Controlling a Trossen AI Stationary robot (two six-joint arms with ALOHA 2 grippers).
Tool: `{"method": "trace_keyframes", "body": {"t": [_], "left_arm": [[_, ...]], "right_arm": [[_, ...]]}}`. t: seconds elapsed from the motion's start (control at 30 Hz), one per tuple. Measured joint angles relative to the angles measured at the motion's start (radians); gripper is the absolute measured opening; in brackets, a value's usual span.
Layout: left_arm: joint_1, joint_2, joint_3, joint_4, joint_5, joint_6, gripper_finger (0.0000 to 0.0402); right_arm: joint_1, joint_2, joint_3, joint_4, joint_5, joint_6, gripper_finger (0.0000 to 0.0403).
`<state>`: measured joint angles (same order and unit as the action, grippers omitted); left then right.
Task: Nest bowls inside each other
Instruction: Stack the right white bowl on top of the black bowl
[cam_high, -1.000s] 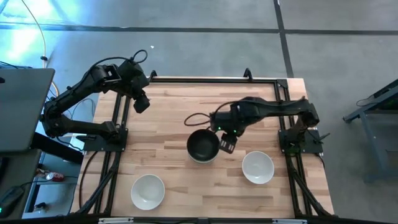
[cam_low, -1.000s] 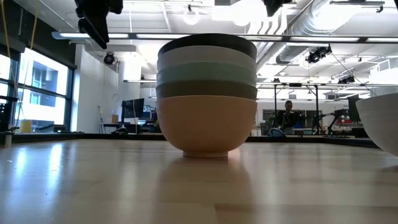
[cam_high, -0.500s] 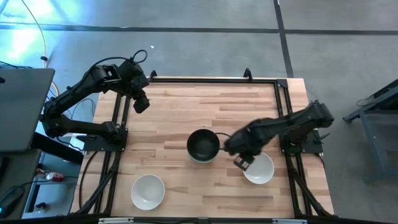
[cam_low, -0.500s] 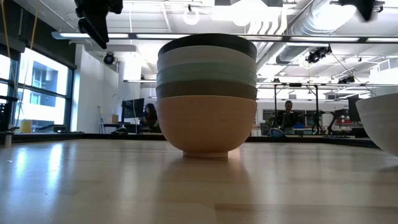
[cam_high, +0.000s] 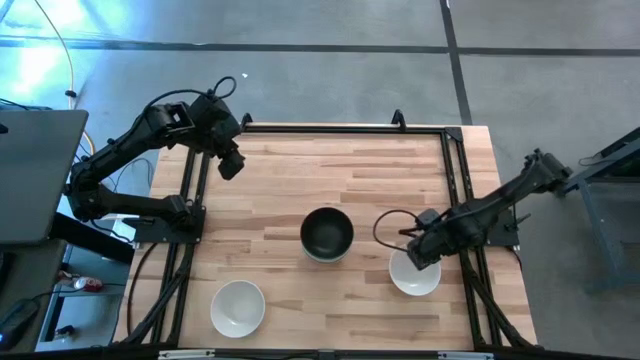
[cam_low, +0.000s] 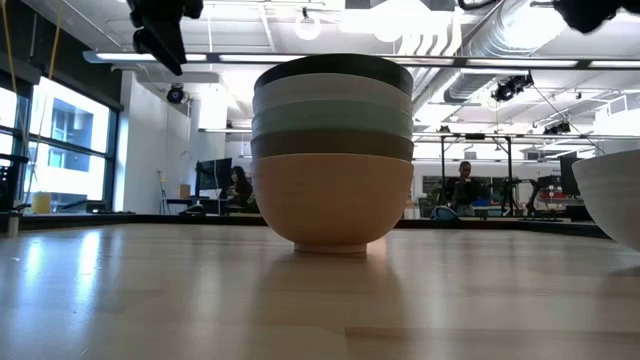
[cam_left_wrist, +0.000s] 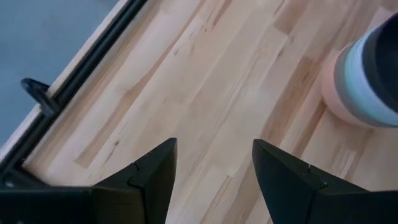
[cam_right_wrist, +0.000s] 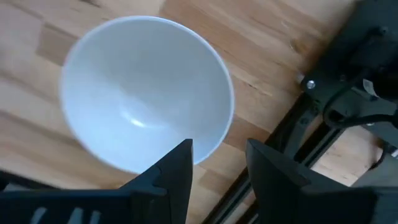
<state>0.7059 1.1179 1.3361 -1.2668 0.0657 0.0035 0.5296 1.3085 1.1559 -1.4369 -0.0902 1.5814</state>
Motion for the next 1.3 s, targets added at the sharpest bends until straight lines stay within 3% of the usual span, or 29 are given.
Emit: {"method": "trace_keyframes", "body": {"t": [0.4, 0.77, 1.17, 1.3], "left_arm": [[0.000, 0.000, 0.000, 0.016, 0.017, -0.027, 0.0200], [0.000, 0.000, 0.000, 0.016, 0.017, -0.026, 0.0200], [0.000, 0.000, 0.000, 0.017, 0.017, -0.010, 0.0200], [0.000, 0.000, 0.000, 0.037, 0.017, -0.009, 0.0200]], "right_arm": [[0.002, -0.045, -0.273, 0.254, -0.027, 0.150, 0.0142], [0.002, -0.047, -0.345, 0.272, -0.069, 0.193, 0.0142], [0.002, -0.046, -0.427, 0.419, -0.094, 0.229, 0.0142], [0.001, -0.046, -0.427, 0.418, -0.090, 0.228, 0.0124]]}}
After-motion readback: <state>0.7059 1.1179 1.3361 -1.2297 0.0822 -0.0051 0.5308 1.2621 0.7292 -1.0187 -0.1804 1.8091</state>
